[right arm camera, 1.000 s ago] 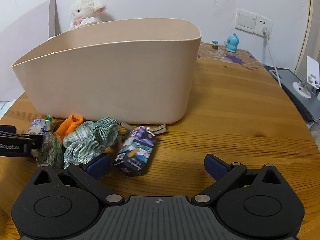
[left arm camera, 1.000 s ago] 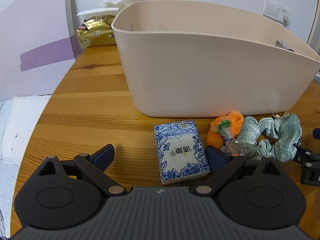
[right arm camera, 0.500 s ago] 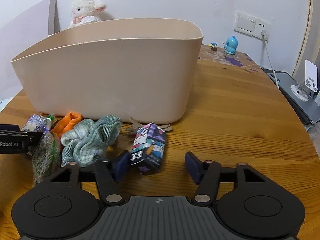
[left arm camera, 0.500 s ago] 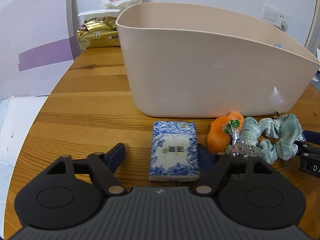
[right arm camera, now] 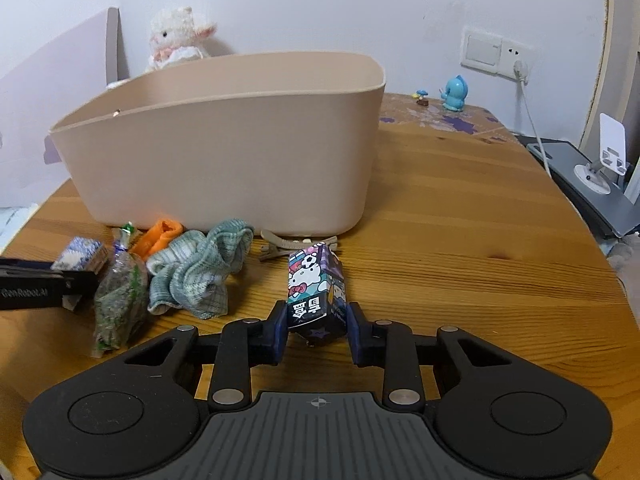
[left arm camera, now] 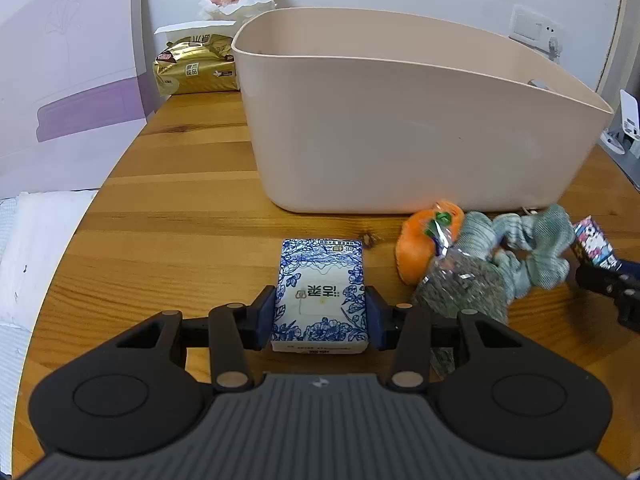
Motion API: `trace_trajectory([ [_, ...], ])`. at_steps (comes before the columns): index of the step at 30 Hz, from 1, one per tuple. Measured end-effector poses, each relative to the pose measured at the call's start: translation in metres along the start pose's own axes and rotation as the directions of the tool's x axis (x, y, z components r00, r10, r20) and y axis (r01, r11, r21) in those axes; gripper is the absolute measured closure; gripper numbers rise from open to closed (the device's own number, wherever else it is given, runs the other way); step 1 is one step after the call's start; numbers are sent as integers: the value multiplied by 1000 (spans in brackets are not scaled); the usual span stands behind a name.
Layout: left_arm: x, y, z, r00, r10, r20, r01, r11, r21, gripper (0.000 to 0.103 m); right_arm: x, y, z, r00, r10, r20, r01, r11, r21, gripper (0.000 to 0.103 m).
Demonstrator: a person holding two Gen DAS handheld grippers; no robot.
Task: Organize objects
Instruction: 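Grasp the blue-and-white box with the left gripper while the right grasps the cartoon box, then carry both boxes over the basket and open both grippers to drop them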
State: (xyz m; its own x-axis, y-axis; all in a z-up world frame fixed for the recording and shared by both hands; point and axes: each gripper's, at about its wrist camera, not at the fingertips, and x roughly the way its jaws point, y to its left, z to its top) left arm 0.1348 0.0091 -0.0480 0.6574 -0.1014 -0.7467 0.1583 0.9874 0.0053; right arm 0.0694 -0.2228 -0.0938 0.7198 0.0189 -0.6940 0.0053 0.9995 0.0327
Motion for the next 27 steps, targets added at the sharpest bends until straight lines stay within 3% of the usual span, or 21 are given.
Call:
trace_trajectory([
  [16,-69,7,4,992,-1,122,3,1000,-14,55,-85,5,15,980,54,192,-53,999,-12,75],
  [27,-99,0,50,966,1,257,-7,1000,25,55,-98,8,53,952,62,300,-57,998,-27,75],
])
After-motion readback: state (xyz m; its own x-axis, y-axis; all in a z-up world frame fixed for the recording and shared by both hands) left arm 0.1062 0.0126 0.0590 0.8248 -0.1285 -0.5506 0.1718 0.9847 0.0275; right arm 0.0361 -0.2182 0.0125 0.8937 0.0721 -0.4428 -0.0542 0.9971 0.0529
